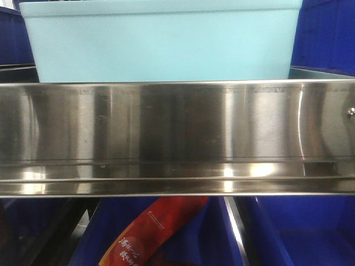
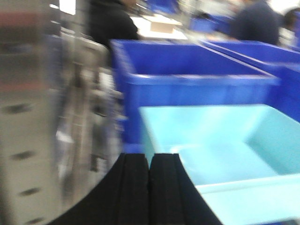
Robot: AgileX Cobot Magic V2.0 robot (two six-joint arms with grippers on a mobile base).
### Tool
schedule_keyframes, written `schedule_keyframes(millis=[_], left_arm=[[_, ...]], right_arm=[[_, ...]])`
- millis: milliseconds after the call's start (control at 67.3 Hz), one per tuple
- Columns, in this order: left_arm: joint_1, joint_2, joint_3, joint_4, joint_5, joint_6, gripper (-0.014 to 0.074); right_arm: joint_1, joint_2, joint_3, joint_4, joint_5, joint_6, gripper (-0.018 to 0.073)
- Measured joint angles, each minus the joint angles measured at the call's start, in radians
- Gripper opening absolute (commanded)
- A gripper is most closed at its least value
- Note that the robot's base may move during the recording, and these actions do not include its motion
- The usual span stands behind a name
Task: Fetch blue bin and place on conveyor start
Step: 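Close both grippers on opposite side walls of the teal bin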
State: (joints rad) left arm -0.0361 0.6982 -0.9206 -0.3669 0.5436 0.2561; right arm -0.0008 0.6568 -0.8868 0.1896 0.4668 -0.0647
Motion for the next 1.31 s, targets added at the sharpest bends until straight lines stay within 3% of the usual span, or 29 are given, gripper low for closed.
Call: schedule_keyframes(millis=[253,342,401,490,639,743,995,1307], left_arm=[[-0.097,0.302,-0.139,-0.039,-0.002,0.049,-0.0111],[-0.131,0.395,-0.218,-0.011,-0.002,-0.001,-0.0111],[-0.151,0.458,-0.268,0.04,-0.002,-0.072,-0.0111],[-0.195,0.548,-0.359,0.179,0.01,-0.197,-0.0111],[-0.276,0.697,-0.515,0.458,0.11,-0.491,-0.0111],[-0.301,0.766,-0.587,0.551,0.168,-0.618,-0.0111],[-0.296,0.841,-0.63,0.588,0.206,-0.758,-0.0111],[-0.279,0.927,-0.671,0.598,0.296,-0.779,-0.0111]], right_arm=[[0.156,0.317,-0.153,0.012,0.025,-0.003,-0.0141],[0.18,0.414,-0.214,0.016,0.04,0.018,-0.0141],[0.181,0.478,-0.252,0.016,0.045,0.032,-0.0141],[0.182,0.564,-0.317,-0.009,0.048,0.088,-0.0141],[0.184,0.691,-0.424,-0.202,0.086,0.278,-0.0141],[0.201,0.75,-0.502,-0.334,0.174,0.402,-0.0141],[0.286,0.881,-0.658,-0.389,0.339,0.455,-0.0141],[0.295,0.984,-0.727,-0.387,0.409,0.46,-0.0141]])
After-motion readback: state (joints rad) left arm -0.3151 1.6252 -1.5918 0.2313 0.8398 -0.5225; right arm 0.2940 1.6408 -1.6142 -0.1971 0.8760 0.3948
